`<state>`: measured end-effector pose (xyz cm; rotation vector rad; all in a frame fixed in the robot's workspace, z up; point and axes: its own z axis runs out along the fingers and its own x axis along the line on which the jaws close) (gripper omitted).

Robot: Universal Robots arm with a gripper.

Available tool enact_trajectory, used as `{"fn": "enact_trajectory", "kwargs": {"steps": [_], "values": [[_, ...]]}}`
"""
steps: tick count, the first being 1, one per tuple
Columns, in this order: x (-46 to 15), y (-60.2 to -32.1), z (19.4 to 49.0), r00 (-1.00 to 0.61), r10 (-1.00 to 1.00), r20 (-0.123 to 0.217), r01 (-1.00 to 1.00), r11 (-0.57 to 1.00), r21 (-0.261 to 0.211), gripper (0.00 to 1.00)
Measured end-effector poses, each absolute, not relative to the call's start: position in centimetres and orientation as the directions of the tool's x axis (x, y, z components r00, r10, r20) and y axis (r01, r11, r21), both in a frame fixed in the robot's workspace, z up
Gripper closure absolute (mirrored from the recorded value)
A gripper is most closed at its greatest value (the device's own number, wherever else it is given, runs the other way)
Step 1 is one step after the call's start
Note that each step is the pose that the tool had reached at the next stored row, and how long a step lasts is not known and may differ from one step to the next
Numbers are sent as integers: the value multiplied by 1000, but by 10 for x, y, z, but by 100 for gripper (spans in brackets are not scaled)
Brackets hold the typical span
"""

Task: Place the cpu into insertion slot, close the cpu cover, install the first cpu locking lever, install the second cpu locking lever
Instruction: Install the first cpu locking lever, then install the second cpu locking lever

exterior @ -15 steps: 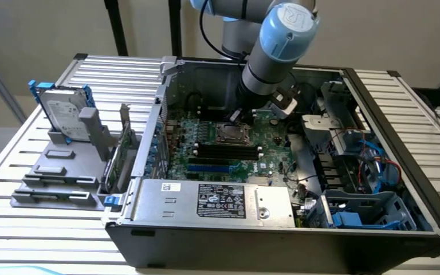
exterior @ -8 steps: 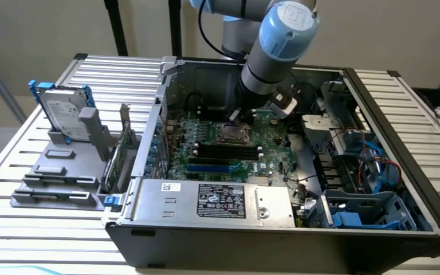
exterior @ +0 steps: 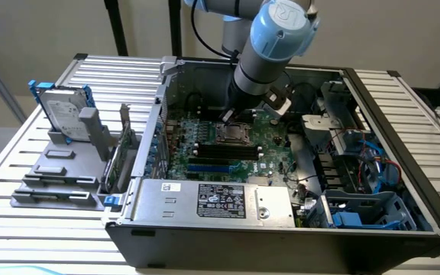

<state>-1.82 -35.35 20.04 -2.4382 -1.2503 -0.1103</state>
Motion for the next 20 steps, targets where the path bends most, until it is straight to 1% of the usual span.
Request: {"fn": "enact_trajectory", "kwargs": {"steps": [16, 20], "values": [[-18, -354, 200, 598, 763, 246, 794, -522, -311, 89], [-18, -357, 206, 598, 763, 246, 794, -522, -311, 89]]}}
